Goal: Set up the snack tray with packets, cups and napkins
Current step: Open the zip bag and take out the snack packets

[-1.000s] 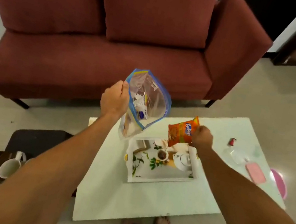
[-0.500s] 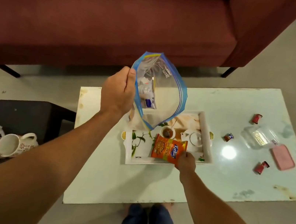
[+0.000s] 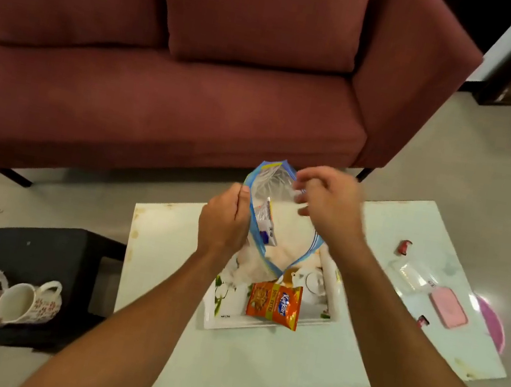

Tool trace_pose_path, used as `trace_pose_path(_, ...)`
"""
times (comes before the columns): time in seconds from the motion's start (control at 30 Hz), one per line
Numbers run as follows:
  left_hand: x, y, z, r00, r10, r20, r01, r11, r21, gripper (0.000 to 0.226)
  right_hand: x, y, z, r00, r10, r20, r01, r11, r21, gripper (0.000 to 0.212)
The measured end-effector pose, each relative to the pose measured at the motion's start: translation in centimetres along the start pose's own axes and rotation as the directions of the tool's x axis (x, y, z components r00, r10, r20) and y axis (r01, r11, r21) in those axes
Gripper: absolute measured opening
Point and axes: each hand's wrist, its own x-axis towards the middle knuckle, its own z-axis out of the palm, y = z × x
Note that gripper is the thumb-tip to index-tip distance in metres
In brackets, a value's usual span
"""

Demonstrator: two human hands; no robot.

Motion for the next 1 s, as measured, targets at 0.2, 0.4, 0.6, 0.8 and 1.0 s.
trace_pose_path(0.2,0.0,2.4,-0.9,0.997,0.074,-0.017,-0.075,0.994,-0.078,0.036,3.1,2.1,6.5,0.834,0.482,0.27,-0.151,0.669,-0.728,0.014)
trace_pose_path(0.4,-1.1,1.1,-0.3,0.998,0.068,0.009,-0.065,0.977,-0.201,0.038,3.3,4.9,8.7,0.861,0.491,0.131,-0.237,0.615,-0.752,0.019)
trace_pose_path(0.6,-0.7,-0.5,-0.8,0.997,-0.048,-0.053,0.051,0.997,0.049,0.039,1.9,3.4,8.7,0.94,0.298,0.163,-0.058,0.615,-0.787,0.023)
trace_pose_path(0.8,1.1,-2.4,-2.9,0.971,-0.224,-0.082,0.236,0.952,0.193,0.039,-1.9,-4.1,2.5,0.934,-0.13,0.333,0.339,0.617,-0.71,0.015)
trace_pose_path(1.0,2.7,-4.7,-5.2,0.944,-0.296,-0.144,0.326,0.901,0.288,0.036,-2.6,-3.5,-4.5,0.762,-0.608,0.223,0.639,0.649,-0.414,0.023)
